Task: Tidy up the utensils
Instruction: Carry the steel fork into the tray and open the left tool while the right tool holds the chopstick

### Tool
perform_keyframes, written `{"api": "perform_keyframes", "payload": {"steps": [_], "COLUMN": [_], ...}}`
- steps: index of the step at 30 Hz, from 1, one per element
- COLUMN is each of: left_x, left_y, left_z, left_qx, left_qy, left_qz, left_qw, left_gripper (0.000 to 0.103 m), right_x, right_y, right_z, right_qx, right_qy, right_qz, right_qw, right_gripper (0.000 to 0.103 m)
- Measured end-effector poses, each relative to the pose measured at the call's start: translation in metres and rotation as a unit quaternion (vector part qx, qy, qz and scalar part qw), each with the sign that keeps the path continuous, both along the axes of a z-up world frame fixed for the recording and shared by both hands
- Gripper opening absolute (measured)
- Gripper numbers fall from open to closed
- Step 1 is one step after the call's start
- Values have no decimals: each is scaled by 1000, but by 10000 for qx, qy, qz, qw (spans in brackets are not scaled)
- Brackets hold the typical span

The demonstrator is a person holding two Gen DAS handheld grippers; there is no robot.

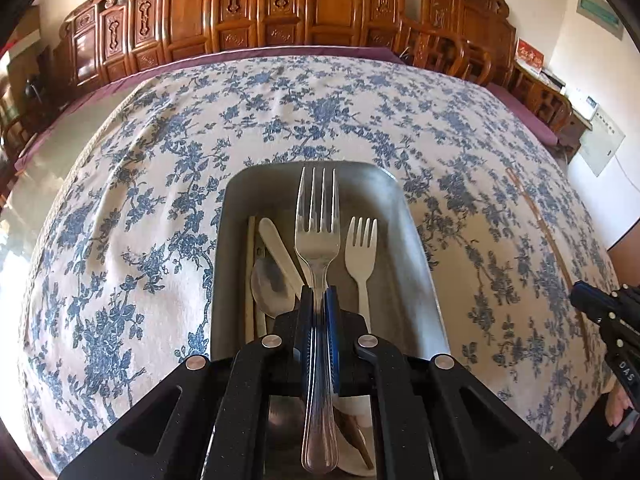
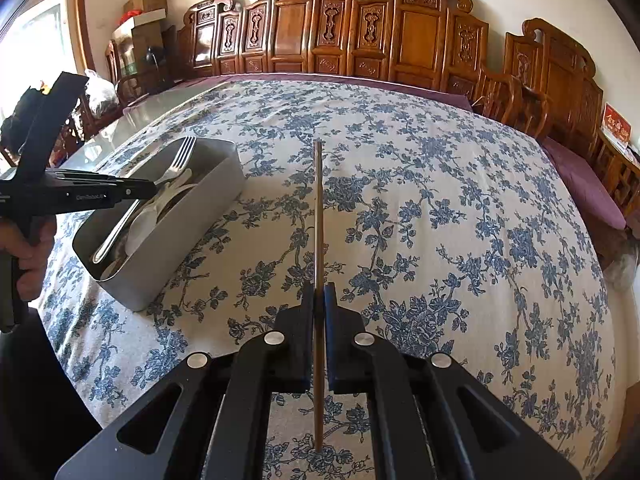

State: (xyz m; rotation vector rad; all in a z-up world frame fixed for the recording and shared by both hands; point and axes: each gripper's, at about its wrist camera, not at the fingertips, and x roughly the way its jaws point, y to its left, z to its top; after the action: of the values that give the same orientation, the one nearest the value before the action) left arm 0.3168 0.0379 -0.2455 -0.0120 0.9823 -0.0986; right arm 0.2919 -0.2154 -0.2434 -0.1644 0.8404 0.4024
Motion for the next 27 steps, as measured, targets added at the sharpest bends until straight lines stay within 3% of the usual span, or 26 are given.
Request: {"api": "perform_keyframes", "payload": {"steps": [6,13,27], "left_x": [7,10,-20], "left_y": [0,7,16], "left_z": [-8,-11,16], "left_qx": [254,192,111], "left_qy": [67,178,-41], "left_qz": [12,112,65], "left_qw": [9997,9996,9999], "left_gripper": [6,6,8], "right_x": [1,2,-9], "right_y": [-1,-1,21], "right_z": [-1,-3,15], "right_qx": [15,32,-141], "right_qy": [17,19,-175], "right_qz": [-7,10,165], "right_qw": [10000,10000,9996], "right_gripper": [6,6,6]}}
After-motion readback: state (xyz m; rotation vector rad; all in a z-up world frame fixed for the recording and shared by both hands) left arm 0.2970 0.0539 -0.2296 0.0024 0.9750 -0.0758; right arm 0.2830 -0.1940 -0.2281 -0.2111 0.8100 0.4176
